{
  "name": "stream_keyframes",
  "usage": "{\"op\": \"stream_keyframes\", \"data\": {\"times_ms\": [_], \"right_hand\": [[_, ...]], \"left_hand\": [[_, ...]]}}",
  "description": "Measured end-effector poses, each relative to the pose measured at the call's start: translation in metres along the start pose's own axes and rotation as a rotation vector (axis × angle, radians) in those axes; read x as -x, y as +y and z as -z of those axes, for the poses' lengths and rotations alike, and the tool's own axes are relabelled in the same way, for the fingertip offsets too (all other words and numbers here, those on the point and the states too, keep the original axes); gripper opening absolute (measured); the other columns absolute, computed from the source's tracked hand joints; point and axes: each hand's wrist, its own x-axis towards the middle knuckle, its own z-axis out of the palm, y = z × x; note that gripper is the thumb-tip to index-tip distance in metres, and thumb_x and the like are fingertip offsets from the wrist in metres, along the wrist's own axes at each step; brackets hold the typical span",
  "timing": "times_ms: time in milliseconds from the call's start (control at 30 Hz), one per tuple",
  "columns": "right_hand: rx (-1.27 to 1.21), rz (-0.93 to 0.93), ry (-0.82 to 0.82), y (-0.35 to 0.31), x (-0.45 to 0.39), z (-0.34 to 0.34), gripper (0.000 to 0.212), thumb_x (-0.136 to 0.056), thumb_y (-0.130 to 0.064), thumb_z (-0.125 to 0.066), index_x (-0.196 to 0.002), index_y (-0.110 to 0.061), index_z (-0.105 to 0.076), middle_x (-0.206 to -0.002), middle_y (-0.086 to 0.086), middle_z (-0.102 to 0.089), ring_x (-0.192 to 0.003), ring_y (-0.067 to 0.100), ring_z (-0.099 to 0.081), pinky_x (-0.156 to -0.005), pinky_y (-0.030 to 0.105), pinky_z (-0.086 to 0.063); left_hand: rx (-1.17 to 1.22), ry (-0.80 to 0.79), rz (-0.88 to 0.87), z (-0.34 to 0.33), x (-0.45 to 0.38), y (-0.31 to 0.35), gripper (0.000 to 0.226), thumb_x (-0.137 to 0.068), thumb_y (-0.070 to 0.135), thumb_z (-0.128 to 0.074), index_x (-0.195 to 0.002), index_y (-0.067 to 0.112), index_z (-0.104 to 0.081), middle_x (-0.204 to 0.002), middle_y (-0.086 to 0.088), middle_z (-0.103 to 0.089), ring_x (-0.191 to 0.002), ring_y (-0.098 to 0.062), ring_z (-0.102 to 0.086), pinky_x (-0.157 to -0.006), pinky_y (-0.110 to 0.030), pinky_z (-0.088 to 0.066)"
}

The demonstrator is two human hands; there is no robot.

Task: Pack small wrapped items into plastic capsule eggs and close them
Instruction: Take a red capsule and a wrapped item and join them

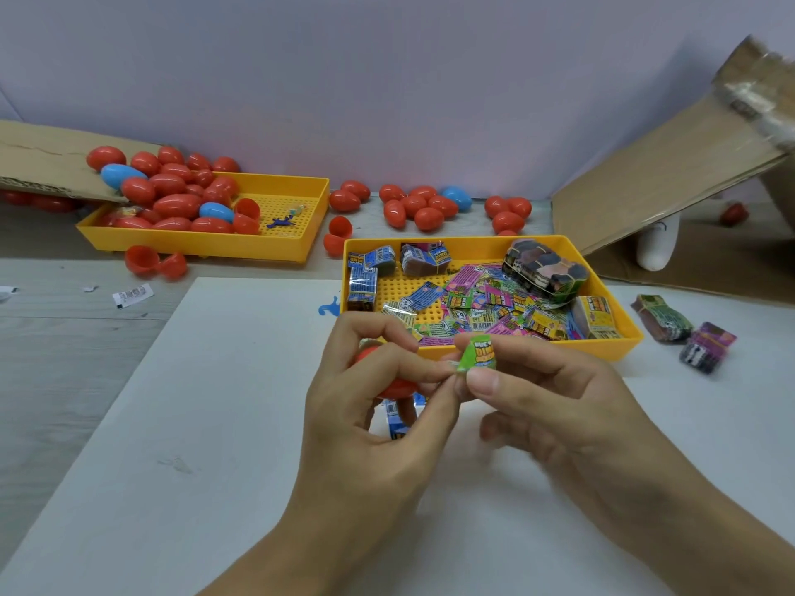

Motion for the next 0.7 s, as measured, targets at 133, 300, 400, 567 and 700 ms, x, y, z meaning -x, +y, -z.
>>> {"op": "stream_keyframes", "data": {"times_ms": [133,300,400,567,700], "right_hand": [[-0.059,0.009,-0.012,0.0007,0.0001,0.0014,0.063,-0.045,-0.041,-0.094,-0.100,-0.016,-0.078,-0.089,0.008,-0.075,-0.071,0.014,-0.064,-0.060,0.024,-0.052],[-0.040,0.039,-0.023,-0.0005,0.0009,-0.0002,0.031,-0.052,-0.031,-0.083,-0.082,-0.025,-0.077,-0.074,-0.004,-0.071,-0.062,0.007,-0.062,-0.056,0.021,-0.050],[-0.016,0.070,-0.043,0.0008,0.0017,-0.0003,0.025,-0.052,-0.028,-0.084,-0.073,-0.022,-0.073,-0.076,-0.006,-0.069,-0.064,0.005,-0.061,-0.056,0.019,-0.049],[0.011,0.068,-0.104,-0.0017,0.0047,-0.0012,0.038,-0.057,-0.048,-0.088,-0.070,-0.016,-0.074,-0.101,0.000,-0.071,-0.075,0.012,-0.060,-0.061,0.021,-0.048],[0.050,0.061,-0.066,-0.0021,0.0034,-0.0001,0.030,-0.068,-0.039,-0.076,-0.076,-0.010,-0.078,-0.098,-0.002,-0.070,-0.075,0.019,-0.052,-0.057,0.021,-0.044]], "left_hand": [[0.071,-0.011,0.047,-0.0006,0.0008,0.0041,0.007,-0.079,0.026,-0.073,-0.080,0.021,-0.069,-0.101,0.005,-0.050,-0.086,-0.020,-0.063,-0.065,-0.028,-0.051],[0.224,-0.026,0.169,0.0006,-0.0019,0.0077,0.010,-0.076,0.030,-0.070,-0.074,0.021,-0.066,-0.098,0.006,-0.053,-0.081,-0.006,-0.059,-0.066,-0.017,-0.047],[0.229,-0.006,0.193,0.0001,-0.0034,0.0068,0.010,-0.076,0.030,-0.069,-0.074,0.023,-0.062,-0.093,0.006,-0.054,-0.079,-0.007,-0.059,-0.064,-0.018,-0.047],[0.198,-0.036,0.161,-0.0017,-0.0022,0.0053,0.015,-0.076,0.027,-0.068,-0.076,0.014,-0.061,-0.091,0.003,-0.056,-0.078,-0.010,-0.057,-0.067,-0.016,-0.045],[0.173,-0.055,0.141,-0.0025,-0.0005,0.0034,0.016,-0.078,0.028,-0.069,-0.079,0.014,-0.062,-0.091,0.005,-0.057,-0.079,-0.009,-0.059,-0.067,-0.013,-0.045]]}}
